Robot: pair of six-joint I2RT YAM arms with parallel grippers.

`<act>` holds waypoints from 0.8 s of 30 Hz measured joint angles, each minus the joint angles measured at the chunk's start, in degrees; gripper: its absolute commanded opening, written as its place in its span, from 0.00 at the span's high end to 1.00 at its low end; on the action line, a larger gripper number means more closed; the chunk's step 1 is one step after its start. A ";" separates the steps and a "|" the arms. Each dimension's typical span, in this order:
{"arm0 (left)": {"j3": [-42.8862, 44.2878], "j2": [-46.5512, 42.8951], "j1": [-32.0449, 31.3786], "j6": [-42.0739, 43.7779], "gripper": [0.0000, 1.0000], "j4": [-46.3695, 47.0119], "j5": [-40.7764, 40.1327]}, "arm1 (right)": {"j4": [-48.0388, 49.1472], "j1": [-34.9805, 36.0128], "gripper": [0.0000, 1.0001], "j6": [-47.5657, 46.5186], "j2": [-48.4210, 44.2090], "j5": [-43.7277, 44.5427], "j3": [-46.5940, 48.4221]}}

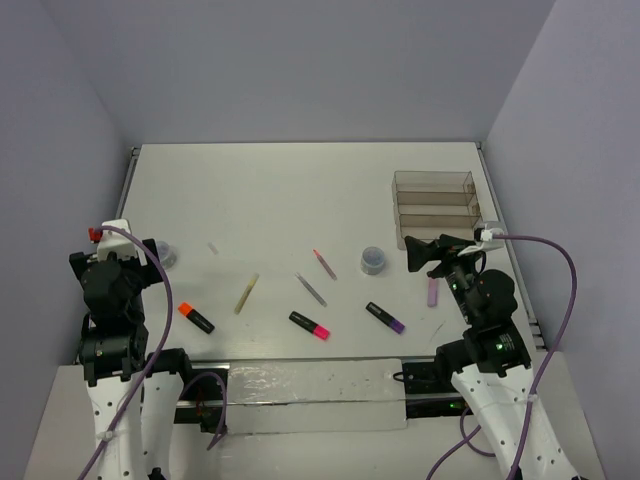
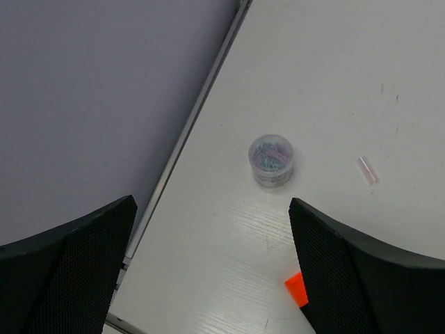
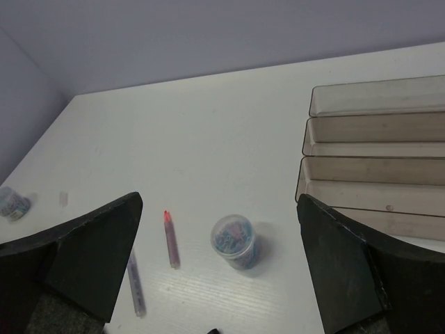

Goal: Sort the stationery into containers
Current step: Pick up the pen from the center of the board.

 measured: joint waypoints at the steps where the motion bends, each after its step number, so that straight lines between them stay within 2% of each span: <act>1: 0.00 0.00 0.00 0.00 0.01 0.00 0.32 | -0.02 0.00 0.00 0.00 0.06 0.00 0.00; 6: 0.38 0.12 0.01 0.16 0.01 -0.12 3.30 | -0.40 0.00 0.00 0.57 0.79 0.48 0.04; 9: 2.96 1.57 0.04 1.11 0.01 -1.04 8.46 | -1.25 0.00 0.00 1.65 1.87 0.77 0.65; 11: 6.66 4.40 0.04 0.26 0.07 -1.26 12.61 | -2.04 0.00 0.00 2.56 3.30 0.55 2.07; 13: 12.27 9.56 0.04 -2.61 0.12 -1.59 17.13 | -2.43 0.00 0.00 3.23 4.81 -0.07 3.87; 18: 26.95 28.19 0.04 -17.16 0.19 -0.72 23.94 | -2.54 0.00 0.02 5.15 7.66 -1.66 7.29; 22: 27.67 42.68 -0.16 -25.81 0.19 -1.54 24.73 | -3.17 0.00 0.06 6.03 8.74 -1.79 7.72; 24: 26.78 48.74 -1.34 -28.77 0.20 -1.87 22.04 | -4.34 0.00 0.08 6.03 9.32 -1.70 8.05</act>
